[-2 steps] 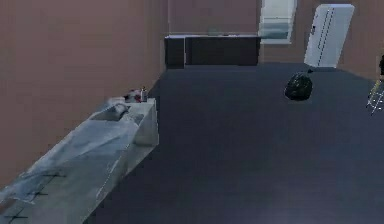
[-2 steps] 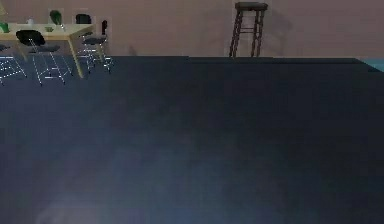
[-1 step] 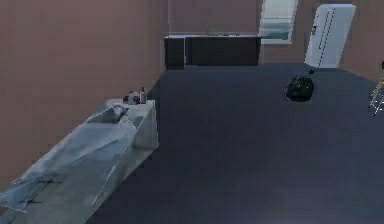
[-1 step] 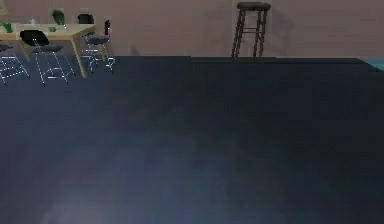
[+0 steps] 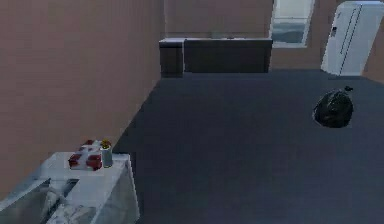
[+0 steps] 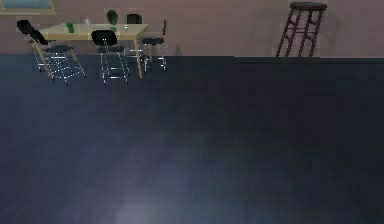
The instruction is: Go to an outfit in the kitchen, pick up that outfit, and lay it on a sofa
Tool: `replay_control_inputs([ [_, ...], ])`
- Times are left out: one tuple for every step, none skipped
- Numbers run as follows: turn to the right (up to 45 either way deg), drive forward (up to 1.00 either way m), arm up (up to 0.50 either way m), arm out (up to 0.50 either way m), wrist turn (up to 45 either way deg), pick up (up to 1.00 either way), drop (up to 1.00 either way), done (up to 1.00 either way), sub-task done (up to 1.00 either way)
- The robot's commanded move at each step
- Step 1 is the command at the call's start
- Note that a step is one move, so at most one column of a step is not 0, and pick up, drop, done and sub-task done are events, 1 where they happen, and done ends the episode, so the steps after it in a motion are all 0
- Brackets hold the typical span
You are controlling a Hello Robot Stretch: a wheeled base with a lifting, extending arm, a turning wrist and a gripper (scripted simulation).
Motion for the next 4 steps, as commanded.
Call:
replay_control_inputs([
  [9.0, 0.00, 0.00, 0.00, 0.0, 0.00, 0.00, 0.00, 0.00],
  [0.0, 0.20, 0.00, 0.00, 0.0, 0.00, 0.00, 0.00, 0.00],
  [-45.0, 0.00, 0.00, 0.00, 0.0, 0.00, 0.00, 0.00, 0.00],
  [-45.0, 0.00, 0.00, 0.00, 0.0, 0.00, 0.00, 0.00, 0.00],
])
